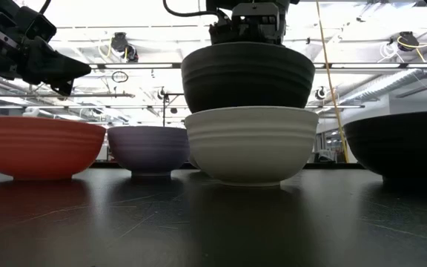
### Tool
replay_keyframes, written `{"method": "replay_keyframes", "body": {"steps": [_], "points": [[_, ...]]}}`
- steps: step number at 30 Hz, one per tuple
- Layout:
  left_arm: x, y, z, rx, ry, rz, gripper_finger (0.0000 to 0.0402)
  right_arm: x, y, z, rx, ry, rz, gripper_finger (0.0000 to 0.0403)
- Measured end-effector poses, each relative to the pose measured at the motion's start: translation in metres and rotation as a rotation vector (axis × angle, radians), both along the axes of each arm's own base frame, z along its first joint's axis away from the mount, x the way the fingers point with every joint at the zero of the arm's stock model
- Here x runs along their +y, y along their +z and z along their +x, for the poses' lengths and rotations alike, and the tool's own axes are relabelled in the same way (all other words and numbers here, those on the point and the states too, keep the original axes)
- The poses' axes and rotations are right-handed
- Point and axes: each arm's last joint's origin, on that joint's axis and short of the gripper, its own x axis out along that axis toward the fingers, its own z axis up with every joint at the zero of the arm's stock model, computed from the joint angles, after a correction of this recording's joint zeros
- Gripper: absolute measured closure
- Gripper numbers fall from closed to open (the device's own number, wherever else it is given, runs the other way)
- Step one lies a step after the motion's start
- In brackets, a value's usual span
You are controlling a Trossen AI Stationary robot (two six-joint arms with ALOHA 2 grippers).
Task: Nest bowls inside each other
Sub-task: Stack the top black bowl on top of the white bowl
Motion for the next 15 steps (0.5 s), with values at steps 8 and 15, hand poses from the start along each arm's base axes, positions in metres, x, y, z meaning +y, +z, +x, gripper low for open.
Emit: {"method": "replay_keyframes", "body": {"steps": [8, 15], "points": [[-0.0002, 0.0000, 0.0000, 0.000, -0.005, -0.002, 0.0376, -0.0006, -0.0011, -0.0024, 0.028, -0.008, -0.020, 0.0403], [-0.0002, 0.0000, 0.0000, 0.000, -0.006, -0.002, 0.0376, -0.0006, -0.0005, 0.0004, -0.005, 0.015, -0.026, 0.0403]]}}
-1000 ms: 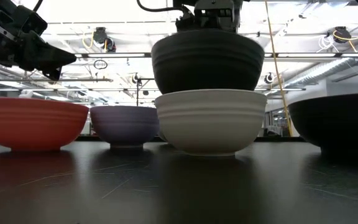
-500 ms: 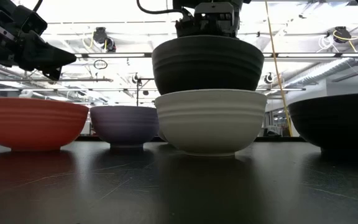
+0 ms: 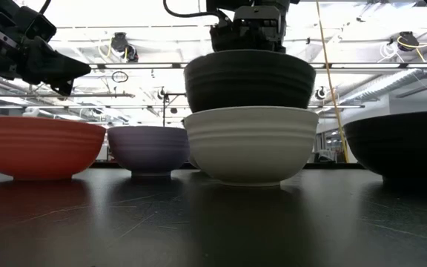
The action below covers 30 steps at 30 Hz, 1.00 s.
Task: Nest bowls inside each other
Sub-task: Stack the top black bowl on top of the white bowl
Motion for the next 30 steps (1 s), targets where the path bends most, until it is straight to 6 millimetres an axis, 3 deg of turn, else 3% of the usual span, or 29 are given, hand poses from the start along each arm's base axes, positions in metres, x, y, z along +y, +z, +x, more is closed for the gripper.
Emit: {"method": "replay_keyframes", "body": {"steps": [30], "points": [[0.000, 0.000, 0.000, 0.000, -0.010, 0.004, 0.0376, -0.001, -0.020, 0.004, 0.058, 0.014, 0.005, 0.0402]]}}
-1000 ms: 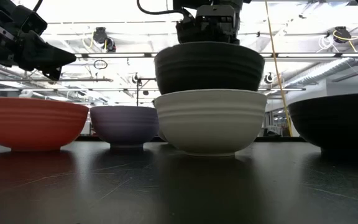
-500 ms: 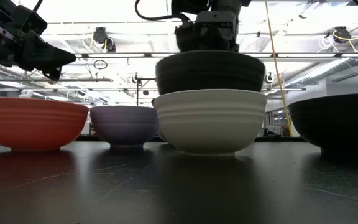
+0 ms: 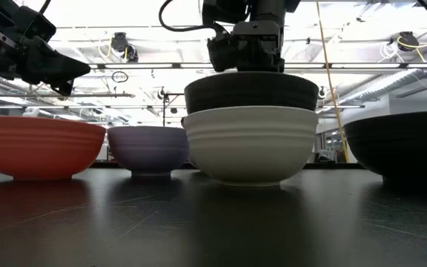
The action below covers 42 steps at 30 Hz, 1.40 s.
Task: Nest bowls inside each other
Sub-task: Stack the top black bowl on top of the white bowl
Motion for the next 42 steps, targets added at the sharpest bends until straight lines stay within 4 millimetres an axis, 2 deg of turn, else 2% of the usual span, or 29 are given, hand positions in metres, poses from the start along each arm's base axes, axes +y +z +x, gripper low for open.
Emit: {"method": "replay_keyframes", "body": {"steps": [8, 27, 42], "points": [[0.000, 0.000, 0.000, 0.000, 0.000, 0.000, 0.0376, -0.004, -0.017, -0.007, 0.034, -0.024, 0.034, 0.0402], [0.000, 0.000, 0.000, 0.000, 0.000, -0.001, 0.0376, 0.002, -0.017, -0.003, 0.006, -0.040, 0.029, 0.0400], [0.000, -0.001, 0.000, 0.009, 0.000, -0.002, 0.0376, 0.005, -0.017, -0.003, 0.002, -0.058, 0.032, 0.0333]]}}
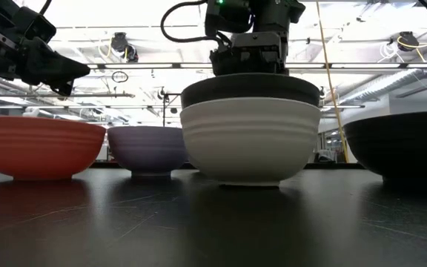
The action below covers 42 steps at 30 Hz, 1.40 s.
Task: Nest bowls inside each other
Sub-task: Stack the top black bowl on top of the white bowl, then stack the orange bowl on the top black bowl
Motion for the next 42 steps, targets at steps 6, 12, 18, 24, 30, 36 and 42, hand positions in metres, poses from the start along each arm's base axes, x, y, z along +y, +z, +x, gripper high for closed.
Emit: {"method": "replay_keyframes", "body": {"steps": [6, 12, 18, 24, 30, 36, 42], "points": [[0.000, 0.000, 0.000, 0.000, 0.000, -0.004, 0.0376, 0.002, 0.002, 0.000, -0.017, 0.005, 0.001, 0.0317], [0.000, 0.000, 0.000, -0.001, 0.001, -0.005, 0.0376, 0.002, 0.003, 0.001, -0.027, -0.003, 0.003, 0.0283], [0.000, 0.000, 0.000, 0.003, 0.001, -0.006, 0.0376, 0.002, 0.003, 0.002, -0.031, -0.011, 0.005, 0.0254], [0.000, -0.001, 0.000, 0.007, 0.001, -0.007, 0.0376, 0.002, 0.003, 0.002, -0.031, -0.012, 0.005, 0.0248], [0.000, -0.001, 0.000, 0.007, 0.001, -0.007, 0.0376, 0.001, 0.015, -0.003, -0.062, 0.007, -0.001, 0.0248], [0.000, 0.000, 0.000, -0.002, 0.002, -0.005, 0.0376, -0.002, 0.053, -0.017, -0.177, 0.002, -0.102, 0.0248], [0.000, 0.002, 0.000, -0.015, 0.003, -0.004, 0.0376, -0.002, 0.087, -0.030, -0.322, 0.036, -0.173, 0.0254]]}}
